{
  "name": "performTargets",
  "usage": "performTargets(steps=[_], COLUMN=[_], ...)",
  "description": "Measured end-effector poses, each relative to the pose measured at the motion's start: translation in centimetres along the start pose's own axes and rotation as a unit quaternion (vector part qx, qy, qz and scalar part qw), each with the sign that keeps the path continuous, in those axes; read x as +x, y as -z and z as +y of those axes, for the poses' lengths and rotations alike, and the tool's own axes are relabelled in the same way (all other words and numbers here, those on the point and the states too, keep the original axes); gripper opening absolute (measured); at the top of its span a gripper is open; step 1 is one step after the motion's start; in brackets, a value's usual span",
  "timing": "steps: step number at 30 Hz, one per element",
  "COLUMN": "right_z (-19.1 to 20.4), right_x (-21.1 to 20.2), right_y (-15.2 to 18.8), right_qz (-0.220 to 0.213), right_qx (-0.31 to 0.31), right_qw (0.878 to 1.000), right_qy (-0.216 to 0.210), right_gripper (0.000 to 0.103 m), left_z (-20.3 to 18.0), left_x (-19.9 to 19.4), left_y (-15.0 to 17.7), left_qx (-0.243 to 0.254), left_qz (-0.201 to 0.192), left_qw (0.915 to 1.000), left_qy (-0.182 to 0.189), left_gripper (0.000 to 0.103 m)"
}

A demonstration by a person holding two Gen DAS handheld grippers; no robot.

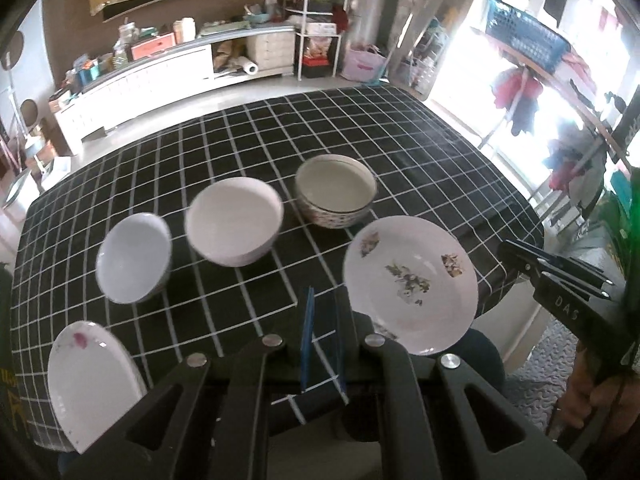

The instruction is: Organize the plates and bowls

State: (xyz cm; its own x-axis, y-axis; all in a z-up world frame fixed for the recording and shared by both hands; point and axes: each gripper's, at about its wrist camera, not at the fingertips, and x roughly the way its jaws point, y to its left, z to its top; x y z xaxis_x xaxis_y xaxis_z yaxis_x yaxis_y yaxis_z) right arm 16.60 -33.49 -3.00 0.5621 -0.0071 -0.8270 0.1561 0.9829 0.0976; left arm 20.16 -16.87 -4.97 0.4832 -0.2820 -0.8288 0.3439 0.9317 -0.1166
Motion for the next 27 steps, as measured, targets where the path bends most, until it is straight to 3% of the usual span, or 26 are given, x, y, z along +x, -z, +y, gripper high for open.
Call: performTargets(steps=[9,27], right_z=[-3.2,-5.6], right_x=[2.9,9.8], right_y=[-0.1,0.7], right_qz=[0.025,0.093], right_qx=[0.007,0.002], right_qw=[1.0,0.995], right_qy=[0.008,-0.02], right_gripper=[0.019,0.019], left_z=[-1.1,-1.0], left_x=[4.2,13.2], left_y=[-0.2,0.3], left_qx=[-0.01,-0.019], left_qz=[0.04,0.118], left_qw=[0.9984,0.9922], left_qy=[0.039,0.036], left_gripper=[0.007,0.008])
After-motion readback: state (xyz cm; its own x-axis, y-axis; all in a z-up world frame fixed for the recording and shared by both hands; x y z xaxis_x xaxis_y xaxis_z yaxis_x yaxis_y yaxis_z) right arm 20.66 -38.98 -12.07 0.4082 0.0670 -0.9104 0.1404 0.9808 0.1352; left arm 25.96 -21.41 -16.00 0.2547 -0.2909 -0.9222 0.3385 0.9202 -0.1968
